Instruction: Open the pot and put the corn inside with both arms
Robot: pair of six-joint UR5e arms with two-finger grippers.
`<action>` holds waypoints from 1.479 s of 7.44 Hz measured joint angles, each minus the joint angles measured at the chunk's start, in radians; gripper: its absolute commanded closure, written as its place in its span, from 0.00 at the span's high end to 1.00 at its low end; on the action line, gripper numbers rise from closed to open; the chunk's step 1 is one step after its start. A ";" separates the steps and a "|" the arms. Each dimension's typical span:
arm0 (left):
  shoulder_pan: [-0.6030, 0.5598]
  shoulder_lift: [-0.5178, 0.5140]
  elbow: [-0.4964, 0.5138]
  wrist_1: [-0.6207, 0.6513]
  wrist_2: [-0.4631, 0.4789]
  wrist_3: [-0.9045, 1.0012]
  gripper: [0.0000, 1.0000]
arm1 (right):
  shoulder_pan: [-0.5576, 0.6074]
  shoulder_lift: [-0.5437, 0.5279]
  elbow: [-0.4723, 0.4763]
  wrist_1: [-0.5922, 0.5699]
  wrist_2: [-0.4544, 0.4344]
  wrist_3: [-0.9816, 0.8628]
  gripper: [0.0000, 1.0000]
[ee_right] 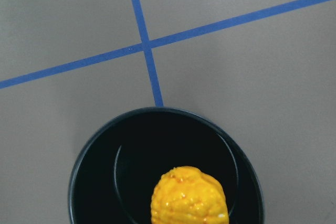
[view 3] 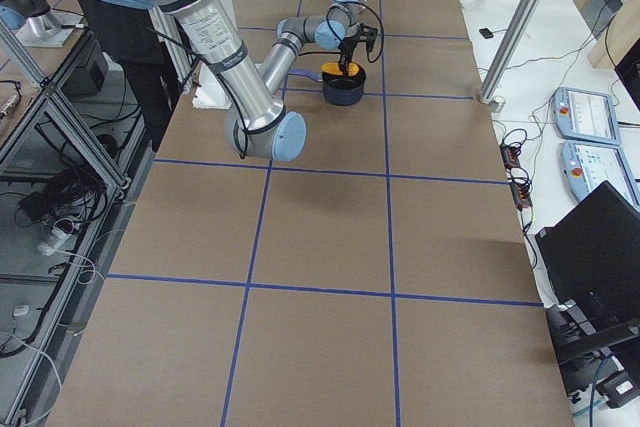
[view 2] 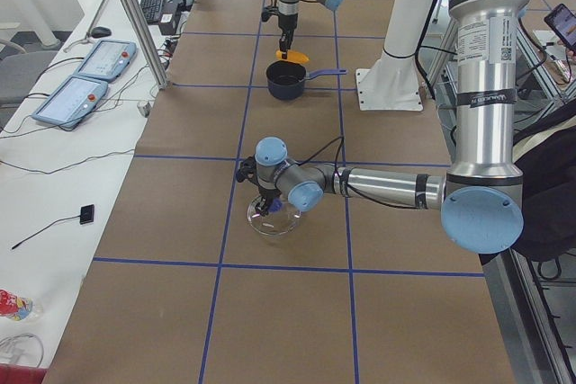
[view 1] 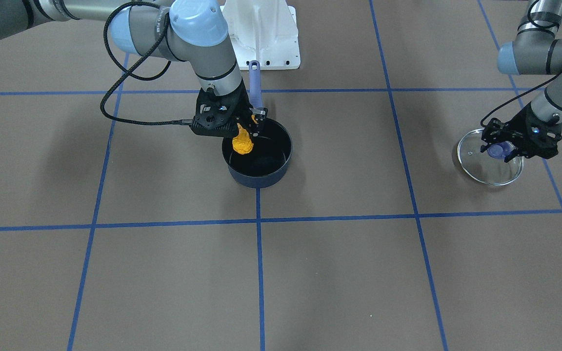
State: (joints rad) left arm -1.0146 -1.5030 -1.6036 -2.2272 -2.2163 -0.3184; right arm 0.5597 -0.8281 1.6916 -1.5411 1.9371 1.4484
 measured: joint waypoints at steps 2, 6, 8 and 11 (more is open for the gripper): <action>0.004 -0.004 0.004 -0.003 0.000 0.000 0.92 | 0.000 0.001 -0.005 0.009 -0.001 0.001 0.27; 0.005 -0.011 -0.003 -0.014 -0.007 0.001 0.96 | -0.001 0.002 -0.027 0.012 -0.002 -0.003 0.32; 0.002 -0.009 -0.016 -0.016 -0.022 -0.001 0.96 | -0.005 0.003 -0.034 0.012 -0.007 -0.003 0.88; -0.002 -0.003 -0.043 -0.011 -0.056 0.000 0.97 | -0.018 0.015 -0.031 0.013 -0.033 -0.002 1.00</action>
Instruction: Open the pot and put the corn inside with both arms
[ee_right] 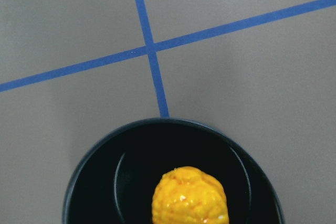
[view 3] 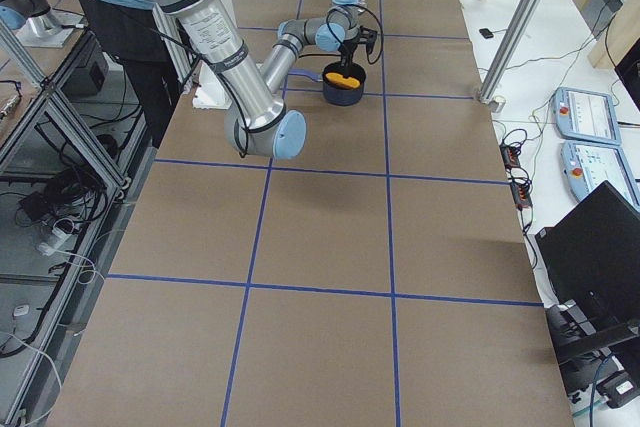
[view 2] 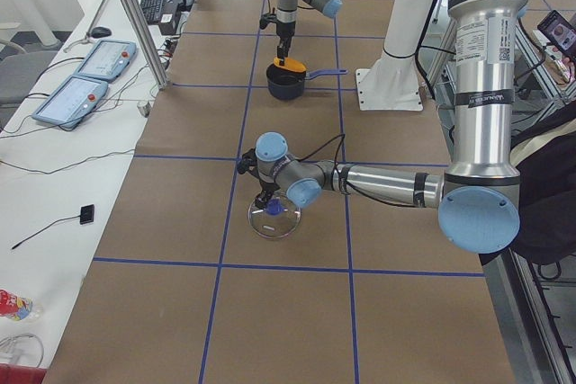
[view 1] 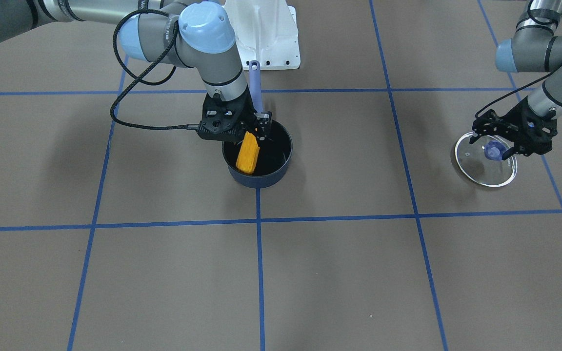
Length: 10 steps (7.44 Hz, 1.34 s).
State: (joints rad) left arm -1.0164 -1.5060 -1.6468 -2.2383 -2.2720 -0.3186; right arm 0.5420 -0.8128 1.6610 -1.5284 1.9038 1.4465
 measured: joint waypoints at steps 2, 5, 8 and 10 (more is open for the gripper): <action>-0.004 0.007 -0.009 -0.002 -0.015 0.004 0.97 | 0.006 0.000 0.008 0.004 -0.009 -0.012 1.00; -0.088 0.007 -0.014 0.006 -0.117 0.014 0.97 | 0.166 -0.094 0.021 0.093 0.102 -0.160 1.00; -0.193 0.007 0.004 0.010 -0.177 0.089 0.97 | 0.450 -0.266 0.016 0.137 0.324 -0.518 1.00; -0.259 0.007 0.058 0.011 -0.183 0.196 0.97 | 0.600 -0.376 0.004 0.139 0.399 -0.748 1.00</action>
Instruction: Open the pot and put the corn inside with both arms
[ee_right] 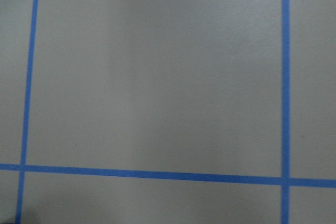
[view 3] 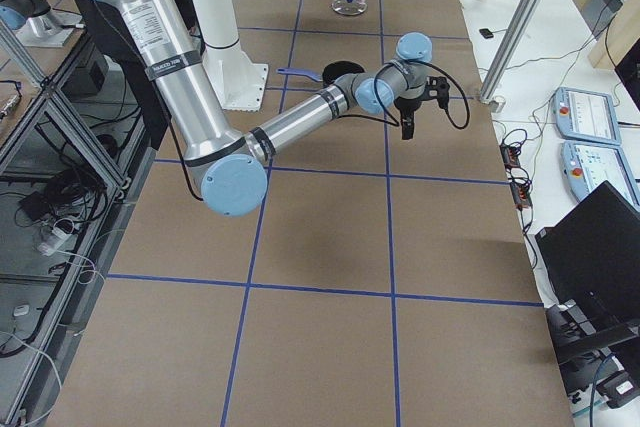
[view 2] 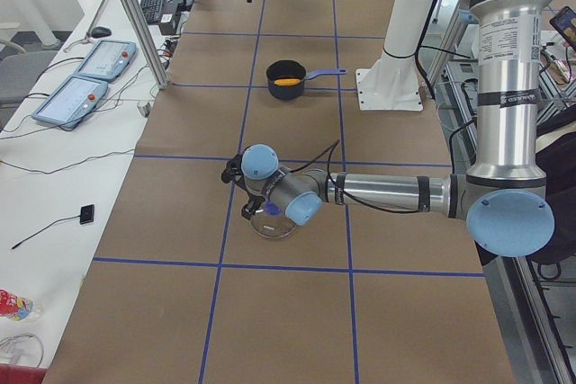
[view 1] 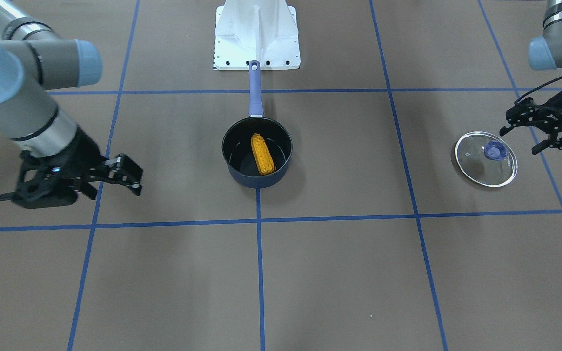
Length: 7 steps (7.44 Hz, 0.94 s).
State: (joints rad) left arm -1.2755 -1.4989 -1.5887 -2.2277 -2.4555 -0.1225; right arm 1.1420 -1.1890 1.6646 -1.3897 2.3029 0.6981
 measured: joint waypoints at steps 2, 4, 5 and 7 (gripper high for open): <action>-0.085 0.000 0.067 0.004 -0.028 0.107 0.97 | 0.113 -0.117 -0.015 0.001 0.016 -0.226 1.00; -0.161 0.000 0.129 0.008 -0.051 0.184 0.97 | 0.220 -0.208 -0.060 0.003 0.044 -0.420 1.00; -0.181 -0.001 0.149 0.009 -0.054 0.207 0.97 | 0.265 -0.241 -0.080 0.001 0.063 -0.492 1.00; -0.207 -0.001 0.162 0.011 -0.056 0.229 0.97 | 0.324 -0.273 -0.114 0.000 0.082 -0.540 1.00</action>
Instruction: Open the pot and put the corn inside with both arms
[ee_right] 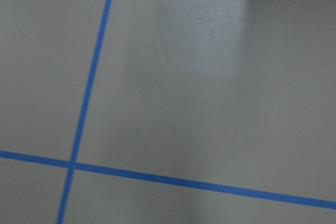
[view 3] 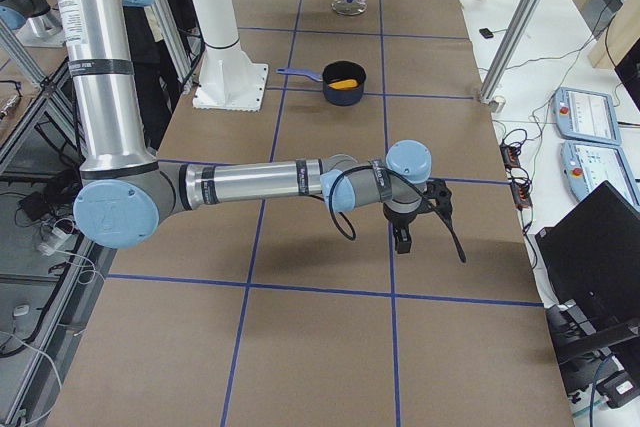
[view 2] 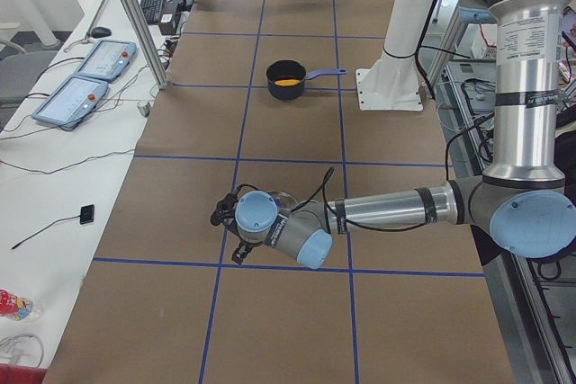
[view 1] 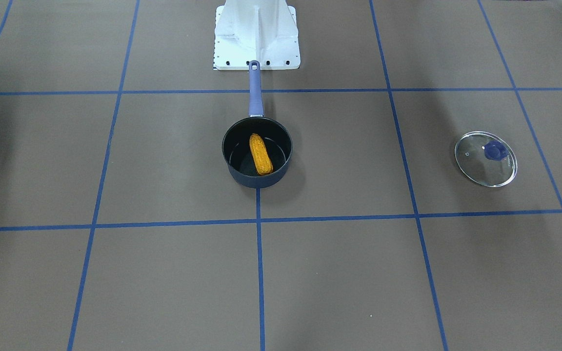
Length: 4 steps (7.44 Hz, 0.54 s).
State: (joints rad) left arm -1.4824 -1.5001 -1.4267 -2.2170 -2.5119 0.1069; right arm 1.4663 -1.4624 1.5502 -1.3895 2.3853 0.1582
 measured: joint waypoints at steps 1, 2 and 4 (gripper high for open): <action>-0.006 0.000 0.001 0.000 0.000 0.003 0.97 | 0.015 -0.009 -0.011 0.000 0.002 -0.002 1.00; -0.011 0.000 -0.001 0.000 -0.001 0.004 0.97 | 0.026 -0.011 -0.016 -0.003 0.003 0.003 1.00; -0.013 0.000 -0.003 0.000 -0.011 0.005 0.97 | 0.071 -0.012 -0.018 -0.009 0.029 0.007 1.00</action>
State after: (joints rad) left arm -1.4953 -1.4999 -1.4301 -2.2166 -2.5227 0.1119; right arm 1.5370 -1.4748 1.5320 -1.3983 2.4142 0.1650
